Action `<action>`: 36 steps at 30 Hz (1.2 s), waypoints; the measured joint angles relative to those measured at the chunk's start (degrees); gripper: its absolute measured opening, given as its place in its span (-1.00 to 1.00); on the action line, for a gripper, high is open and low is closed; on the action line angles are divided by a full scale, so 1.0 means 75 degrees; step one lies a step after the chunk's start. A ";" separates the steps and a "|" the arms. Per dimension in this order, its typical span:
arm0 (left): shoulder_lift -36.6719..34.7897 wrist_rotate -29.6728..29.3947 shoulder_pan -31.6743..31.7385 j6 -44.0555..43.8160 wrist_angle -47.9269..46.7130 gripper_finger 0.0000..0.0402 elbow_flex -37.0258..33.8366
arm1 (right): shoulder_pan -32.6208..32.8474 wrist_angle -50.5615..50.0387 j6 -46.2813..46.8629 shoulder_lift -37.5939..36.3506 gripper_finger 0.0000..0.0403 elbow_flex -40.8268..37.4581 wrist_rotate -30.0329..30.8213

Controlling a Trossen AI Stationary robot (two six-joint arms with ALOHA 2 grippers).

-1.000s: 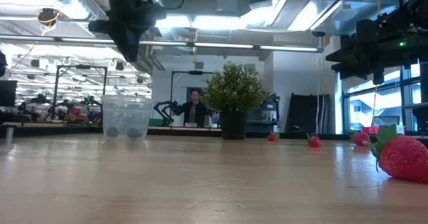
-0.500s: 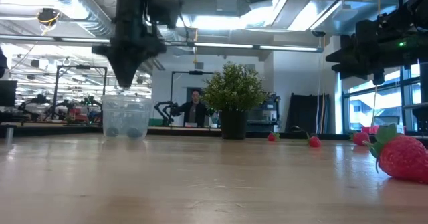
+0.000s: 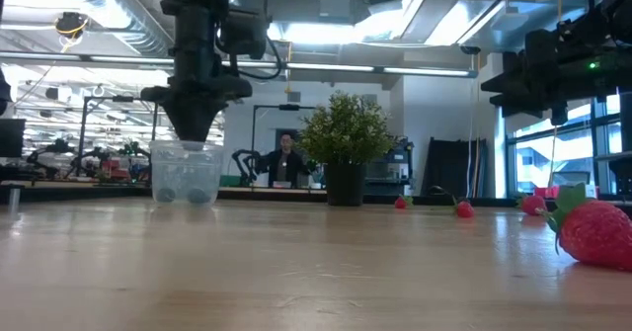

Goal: Pick and placing Produce into tupperware
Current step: Put the red cherry into the transparent container, then put the red strawberry into the transparent container

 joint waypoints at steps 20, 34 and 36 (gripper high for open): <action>-0.0688 -0.0906 -0.0604 0.1227 0.0607 -0.23 0.0350 | -0.0003 -0.0003 0.0008 0.0006 0.08 0.0000 0.0000; -0.2915 -0.1660 -0.2745 0.2743 0.5862 -0.28 -0.0583 | 0.0003 0.0268 0.0948 0.0003 0.08 0.0000 -0.0204; -0.3244 -0.1646 -0.3054 0.2963 0.6817 -0.27 -0.1200 | 0.0003 0.0273 0.1058 0.0003 0.08 0.0000 -0.0337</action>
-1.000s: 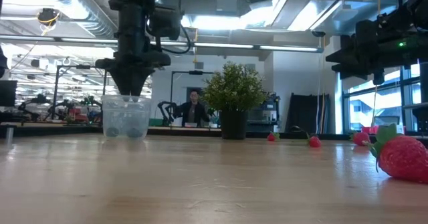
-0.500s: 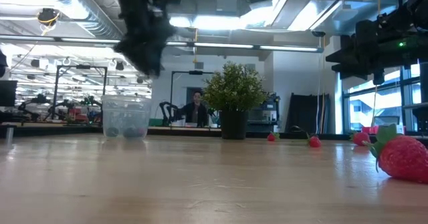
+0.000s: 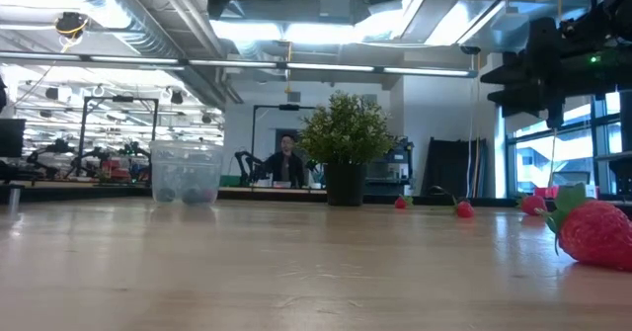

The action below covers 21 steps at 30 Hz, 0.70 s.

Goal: Pick and placing Produce into tupperware
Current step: Put the red strawberry into the transparent container

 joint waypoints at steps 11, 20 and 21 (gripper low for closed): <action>-0.1330 0.0002 -0.1811 0.1076 0.4652 -0.23 -0.3579 | 0.0254 -0.0098 -0.1438 0.0719 0.08 0.1235 -0.1480; -0.1477 -0.0723 -0.2897 0.0765 0.5230 -0.29 -0.4793 | 0.1156 -0.2227 -0.1899 0.4037 0.08 0.4190 -0.0723; -0.1477 -0.0811 -0.2989 0.0764 0.5233 -0.29 -0.4855 | 0.1285 -0.2475 -0.1856 0.4451 0.08 0.4566 -0.0675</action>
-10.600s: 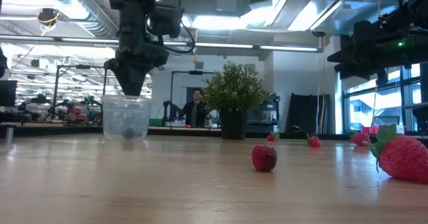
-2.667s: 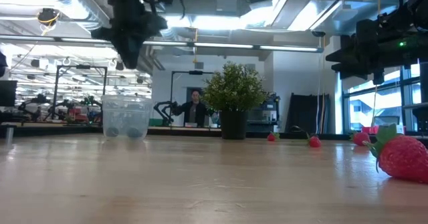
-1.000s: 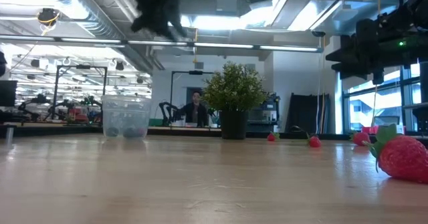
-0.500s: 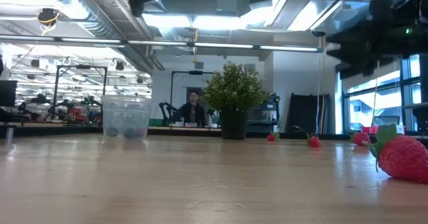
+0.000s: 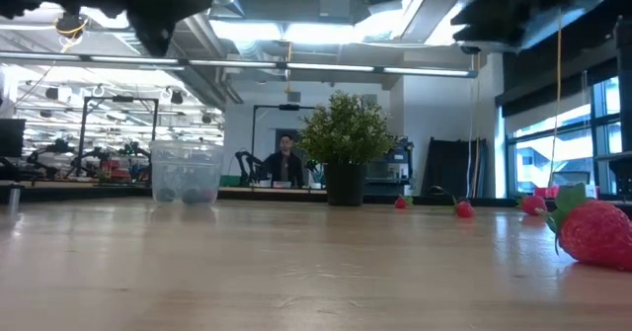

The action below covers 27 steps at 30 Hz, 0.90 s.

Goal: Pick and placing Produce into tupperware
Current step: Put the red strawberry into the transparent container

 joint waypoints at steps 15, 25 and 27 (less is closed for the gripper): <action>0.0061 -0.0401 -0.0821 -0.0684 -0.0053 -0.22 -0.0952 | 0.1553 -0.5751 0.4141 0.4560 0.08 0.3714 0.0172; 0.0061 -0.0725 -0.0809 -0.0739 -0.0023 -0.29 -0.1047 | 0.1714 -0.5309 0.2748 0.5906 0.08 0.3574 0.0068; 0.0061 -0.0727 -0.0809 -0.0739 -0.0023 -0.29 -0.1047 | 0.1699 -0.5122 0.2718 0.6151 0.08 0.3572 0.0067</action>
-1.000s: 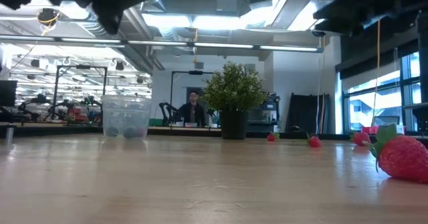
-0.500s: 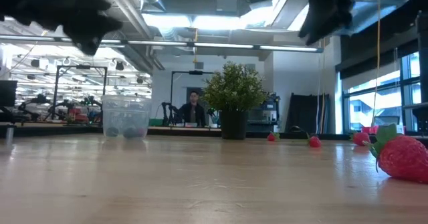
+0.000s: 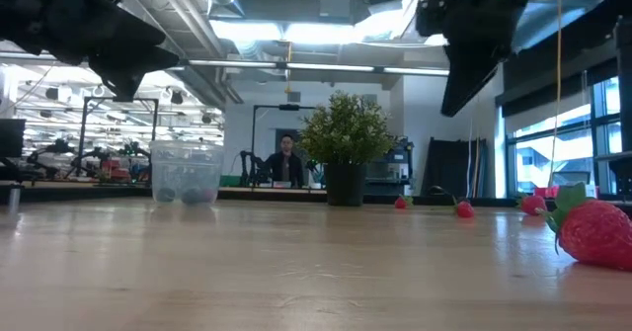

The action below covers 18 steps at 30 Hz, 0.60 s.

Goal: Pick and placing Produce into tupperware
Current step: Put the red strawberry into the transparent container

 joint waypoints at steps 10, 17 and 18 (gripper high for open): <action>0.0003 -0.0004 0.0000 -0.0055 0.0000 -0.22 0.0000 | -0.0521 0.0105 -0.0145 0.0666 0.19 -0.0001 -0.0306; 0.0003 -0.0007 0.0000 -0.0066 0.0000 -0.25 0.0000 | -0.1368 -0.0134 0.0803 0.0667 0.46 -0.0001 -0.0861; 0.0003 -0.0006 0.0000 -0.0067 0.0000 -0.26 0.0000 | -0.1456 -0.0222 0.0800 0.0667 0.48 -0.0004 -0.0861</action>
